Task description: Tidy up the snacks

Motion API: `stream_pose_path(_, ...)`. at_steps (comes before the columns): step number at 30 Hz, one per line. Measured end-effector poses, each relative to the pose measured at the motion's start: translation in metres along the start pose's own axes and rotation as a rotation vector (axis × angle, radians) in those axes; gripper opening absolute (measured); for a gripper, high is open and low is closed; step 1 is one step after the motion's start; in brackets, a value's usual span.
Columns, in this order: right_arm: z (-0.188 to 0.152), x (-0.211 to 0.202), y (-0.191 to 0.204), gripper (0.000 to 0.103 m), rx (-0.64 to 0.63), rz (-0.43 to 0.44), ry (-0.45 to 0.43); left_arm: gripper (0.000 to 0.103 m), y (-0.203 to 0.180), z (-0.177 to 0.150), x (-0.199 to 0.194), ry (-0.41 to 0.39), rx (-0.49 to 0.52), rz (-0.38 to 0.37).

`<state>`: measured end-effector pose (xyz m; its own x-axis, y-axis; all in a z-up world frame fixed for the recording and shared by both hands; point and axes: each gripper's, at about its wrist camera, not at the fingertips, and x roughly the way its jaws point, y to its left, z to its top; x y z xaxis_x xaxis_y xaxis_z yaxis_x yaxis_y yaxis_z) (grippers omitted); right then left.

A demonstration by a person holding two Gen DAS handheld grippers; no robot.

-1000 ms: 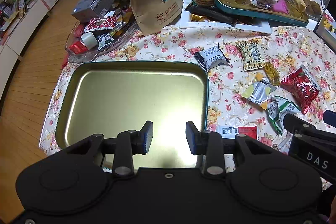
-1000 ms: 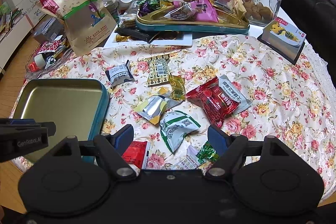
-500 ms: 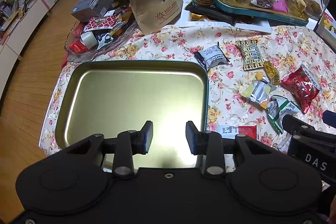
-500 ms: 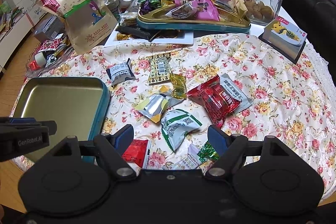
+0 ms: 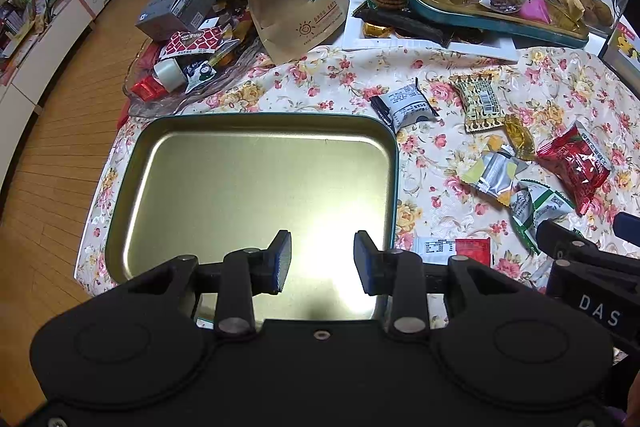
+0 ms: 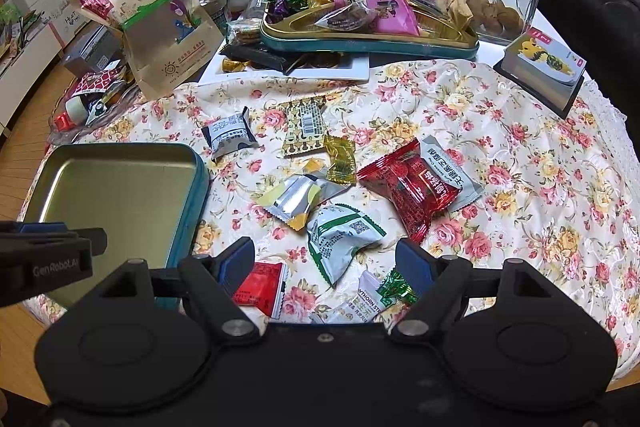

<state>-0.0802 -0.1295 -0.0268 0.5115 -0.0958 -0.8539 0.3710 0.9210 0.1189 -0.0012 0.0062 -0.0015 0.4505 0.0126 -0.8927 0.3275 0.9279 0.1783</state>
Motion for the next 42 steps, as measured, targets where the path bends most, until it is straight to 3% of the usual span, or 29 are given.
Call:
stream_pose_path(31, -0.002, 0.002, 0.003, 0.081, -0.005, 0.001, 0.016, 0.045, 0.001, -0.002, 0.005, 0.030, 0.003, -0.011)
stream_pose_path(42, 0.002, 0.003, -0.006, 0.081, 0.009, -0.001, -0.003, 0.045, 0.012, 0.004, 0.007, 0.020, -0.055, 0.000)
